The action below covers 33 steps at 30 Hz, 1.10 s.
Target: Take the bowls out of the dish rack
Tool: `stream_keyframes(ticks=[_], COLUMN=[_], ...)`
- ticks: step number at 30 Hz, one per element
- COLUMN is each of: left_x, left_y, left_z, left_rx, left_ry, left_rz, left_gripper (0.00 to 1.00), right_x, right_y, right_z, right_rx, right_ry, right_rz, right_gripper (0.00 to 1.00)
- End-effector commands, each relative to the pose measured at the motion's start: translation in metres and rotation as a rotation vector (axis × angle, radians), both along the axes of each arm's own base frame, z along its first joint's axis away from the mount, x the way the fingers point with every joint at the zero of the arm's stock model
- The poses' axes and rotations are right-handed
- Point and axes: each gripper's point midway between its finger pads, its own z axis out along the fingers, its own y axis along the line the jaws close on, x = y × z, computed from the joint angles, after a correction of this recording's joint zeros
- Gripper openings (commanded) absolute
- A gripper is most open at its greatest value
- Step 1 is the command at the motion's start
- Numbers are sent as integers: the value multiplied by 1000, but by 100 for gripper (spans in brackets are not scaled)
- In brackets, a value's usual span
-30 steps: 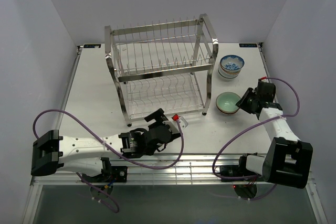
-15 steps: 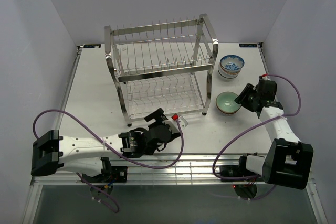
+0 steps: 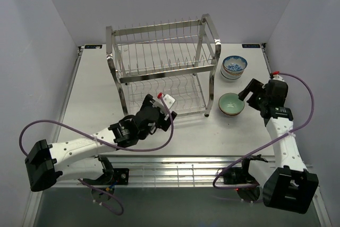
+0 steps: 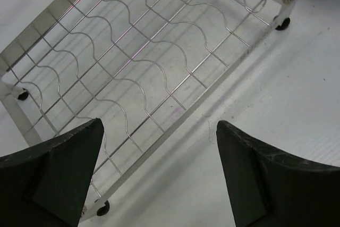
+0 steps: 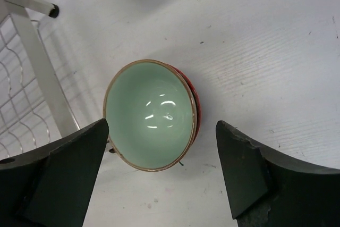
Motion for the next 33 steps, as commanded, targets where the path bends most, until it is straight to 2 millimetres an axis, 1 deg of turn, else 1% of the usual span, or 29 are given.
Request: stream_keyframes(ticks=[1,2,3,4,5,6,7,8,9,10,11,12,13,14,15,16,17,18,19,21,22,23,24,25,26,27,31,32,33], left_x=[8,11,15,18,19,21,22,23,21,19,17,18,16,16,16,17,16,19,20,27,30,33,38,41,43,48,47,46,45], left_y=[-15,-15,-10,-10,-4,4,11,21,34,41,48,60,70,76,85,90,95,104,107,125,129,133,142,144,140,148,155,155,150], left_z=[36,39,42,56,67,75,85,93,107,111,106,103,103,87,79,72,69,57,53,42,40,41,42,47,48,45,27,27,33], left_rx=[-223,-234,-241,-280,-308,-323,-349,-380,-419,-431,-434,-428,-437,-411,-401,-396,-402,-403,-412,-415,-424,-427,-438,-446,-454,-450,-407,-411,-433], left_ry=[77,89,100,98,81,66,50,32,6,-6,-8,-21,-31,-18,-4,7,15,30,42,57,66,72,71,67,88,95,113,112,108], left_rz=[1,16,41,56,81,110,137,183,204,221,241,281,303,327,361,379,397,442,452,533,554,570,605,604,569,592,606,601,566], left_gripper=[98,98,98,98,98,98,98,98,98,98,98,98,98,98,98,98,98,98,98,98,98,98,98,98,98,98,98,98,98], right_x=[7,6,5,4,2,1,-1,-1,-2,-2,-2,-2,-4,-4,-4,-5,-4,-5,-6,-7,-11,-12,-10,-12,-12,-13,-12,-12,-12], right_y=[7,9,14,16,18,23,26,29,40,45,50,51,64,64,59,62,62,64,65,68,68,67,64,62,62,62,57,57,56], right_z=[48,53,56,58,60,61,63,66,67,70,75,75,74,71,68,64,59,54,45,40,34,33,34,32,32,31,23,21,20], right_rx=[-5,-2,4,-2,-5,-4,-10,-29,-46,-63,-86,-124,-140,-169,-203,-213,-220,-218,-217,-208,-208,-210,-219,-224,-226,-226,-241,-242,-243], right_ry=[-134,-145,-157,-161,-170,-170,-174,-185,-191,-201,-210,-206,-200,-182,-168,-155,-139,-131,-116,-122,-121,-126,-140,-142,-145,-145,-124,-117,-113], right_rz=[52,66,95,110,115,140,155,175,211,225,241,228,266,251,221,234,232,243,253,266,270,268,256,248,245,245,223,223,220], right_gripper=[88,89,92,95,98,98,98,96,92,90,90,90,90,90,90,90,90,90,90,90,90,90,90,90,90,90,90,90,90])
